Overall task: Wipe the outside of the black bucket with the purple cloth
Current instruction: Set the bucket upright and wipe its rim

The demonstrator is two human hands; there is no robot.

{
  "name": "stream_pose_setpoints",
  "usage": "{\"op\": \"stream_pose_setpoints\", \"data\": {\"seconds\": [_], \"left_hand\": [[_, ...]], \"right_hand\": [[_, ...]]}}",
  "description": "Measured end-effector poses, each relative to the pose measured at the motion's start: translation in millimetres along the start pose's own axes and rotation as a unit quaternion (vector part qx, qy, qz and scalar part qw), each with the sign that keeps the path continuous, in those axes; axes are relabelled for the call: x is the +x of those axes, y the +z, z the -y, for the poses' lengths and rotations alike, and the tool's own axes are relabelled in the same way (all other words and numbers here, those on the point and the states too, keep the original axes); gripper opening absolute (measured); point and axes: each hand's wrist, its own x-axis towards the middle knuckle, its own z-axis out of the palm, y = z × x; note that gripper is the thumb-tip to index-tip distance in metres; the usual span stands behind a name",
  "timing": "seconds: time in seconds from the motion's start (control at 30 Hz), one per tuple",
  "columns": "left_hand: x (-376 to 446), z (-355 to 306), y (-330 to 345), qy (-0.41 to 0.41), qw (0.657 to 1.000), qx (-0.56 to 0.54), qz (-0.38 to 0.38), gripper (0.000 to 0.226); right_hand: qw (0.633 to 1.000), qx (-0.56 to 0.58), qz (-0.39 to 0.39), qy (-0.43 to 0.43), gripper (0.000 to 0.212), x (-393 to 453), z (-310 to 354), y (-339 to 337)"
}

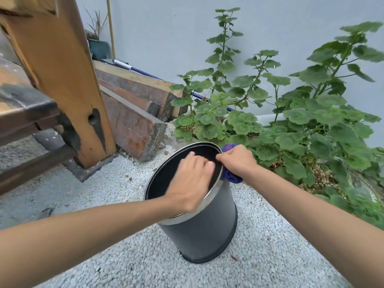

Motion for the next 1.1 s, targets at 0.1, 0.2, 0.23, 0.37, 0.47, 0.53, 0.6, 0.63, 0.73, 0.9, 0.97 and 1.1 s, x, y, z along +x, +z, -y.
{"op": "stream_pose_setpoints", "data": {"seconds": [0.1, 0.2, 0.23, 0.37, 0.47, 0.53, 0.6, 0.63, 0.73, 0.9, 0.97, 1.1], "left_hand": [[-21, 44, -28, -0.116, 0.99, 0.074, -0.042, 0.056], [-39, 70, -50, -0.309, 0.937, 0.126, 0.108, 0.054], [-43, 71, -55, -0.341, 0.924, 0.091, 0.147, 0.053], [-49, 53, -54, -0.375, 0.905, -0.002, 0.201, 0.04], [-51, 41, -53, -0.404, 0.889, -0.069, 0.202, 0.021], [-51, 40, -58, -0.401, 0.893, -0.079, 0.188, 0.016], [-44, 44, -66, -0.39, 0.902, -0.07, 0.17, 0.019], [-37, 47, -71, -0.382, 0.909, -0.057, 0.157, 0.021], [-10, 66, -90, -0.365, 0.925, 0.005, 0.105, 0.022], [25, 114, -116, -0.346, 0.932, 0.105, -0.012, 0.02], [30, 129, -117, -0.348, 0.929, 0.113, -0.053, 0.017], [38, 158, -113, -0.355, 0.922, 0.121, -0.095, 0.02]], "right_hand": [[0.997, -0.076, -0.012, -0.005, 0.032, 3, -17, -9], [0.991, -0.134, -0.021, -0.015, 0.034, 3, -31, -15], [0.987, -0.158, -0.026, -0.02, 0.034, 3, -32, -15], [0.971, -0.232, -0.044, -0.046, 0.029, -1, -25, -16], [0.964, -0.254, -0.058, -0.051, 0.032, -5, -21, -15], [0.965, -0.25, -0.069, -0.046, 0.033, -6, -19, -14], [0.971, -0.225, -0.078, -0.029, 0.028, -3, -18, -13], [0.975, -0.203, -0.084, -0.019, 0.026, -1, -17, -14], [0.985, -0.135, -0.104, 0.005, 0.027, 4, -13, -14], [0.99, -0.046, -0.13, 0.028, 0.032, 11, 8, 16], [0.99, -0.026, -0.135, 0.032, 0.034, 15, 20, 33], [0.988, -0.014, -0.153, 0.023, 0.035, 29, 43, 64]]}}
